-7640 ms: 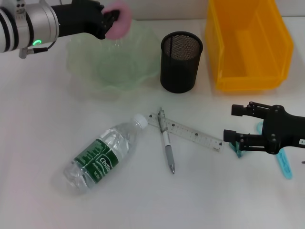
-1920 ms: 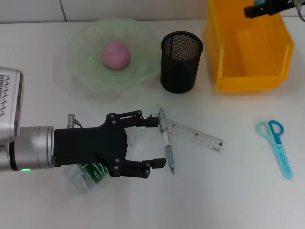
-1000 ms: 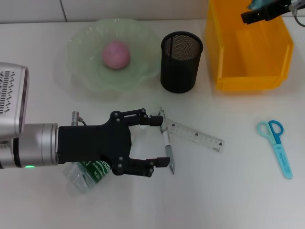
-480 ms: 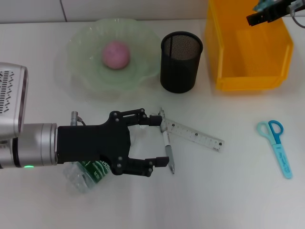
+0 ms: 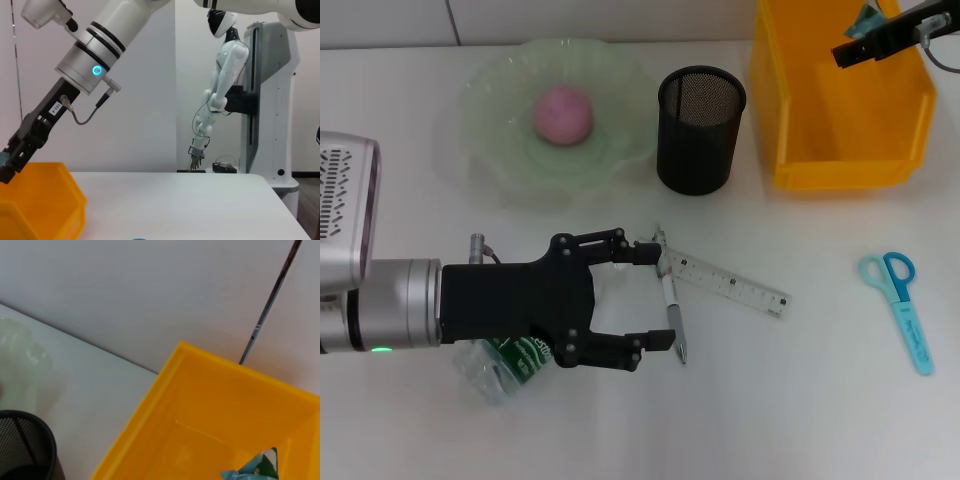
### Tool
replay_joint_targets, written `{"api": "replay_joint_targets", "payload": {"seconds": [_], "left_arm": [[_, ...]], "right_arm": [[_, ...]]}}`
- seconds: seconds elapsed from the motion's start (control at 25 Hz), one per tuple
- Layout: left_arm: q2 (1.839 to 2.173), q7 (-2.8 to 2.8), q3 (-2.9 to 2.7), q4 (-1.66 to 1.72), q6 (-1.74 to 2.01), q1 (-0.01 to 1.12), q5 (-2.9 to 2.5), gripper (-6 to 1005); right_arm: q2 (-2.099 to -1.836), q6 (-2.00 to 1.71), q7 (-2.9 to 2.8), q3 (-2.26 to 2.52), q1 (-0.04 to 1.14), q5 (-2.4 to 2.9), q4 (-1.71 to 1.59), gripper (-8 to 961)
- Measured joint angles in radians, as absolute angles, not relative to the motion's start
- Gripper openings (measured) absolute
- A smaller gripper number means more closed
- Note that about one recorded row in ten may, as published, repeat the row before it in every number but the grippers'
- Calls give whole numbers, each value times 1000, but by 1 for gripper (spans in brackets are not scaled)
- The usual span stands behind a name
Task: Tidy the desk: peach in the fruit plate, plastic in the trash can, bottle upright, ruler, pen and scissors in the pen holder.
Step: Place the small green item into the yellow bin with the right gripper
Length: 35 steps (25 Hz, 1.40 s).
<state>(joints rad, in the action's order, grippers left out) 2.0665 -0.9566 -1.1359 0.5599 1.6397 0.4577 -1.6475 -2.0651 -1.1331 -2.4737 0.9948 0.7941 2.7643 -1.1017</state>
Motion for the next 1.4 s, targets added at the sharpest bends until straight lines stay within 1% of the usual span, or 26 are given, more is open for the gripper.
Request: {"api": "replay_joint_targets", "payload": {"seconds": [0.2,1.28,1.4], "left_arm": [[2066,-956,-1135,560,1640,456,-1647,830],[2068,-957,-1133,560,1637,460,-1647,827],[2068,-957,-1133,560,1636,460,-1648,827]], "right_arm": [[-2055,-1138,-2467,997,788,2765,-1101,814],[-2055,-1146,-2462,996,781,2767,-1119,814],[-2052,-1150,-2462,997,781,2767,-1119,813]]}}
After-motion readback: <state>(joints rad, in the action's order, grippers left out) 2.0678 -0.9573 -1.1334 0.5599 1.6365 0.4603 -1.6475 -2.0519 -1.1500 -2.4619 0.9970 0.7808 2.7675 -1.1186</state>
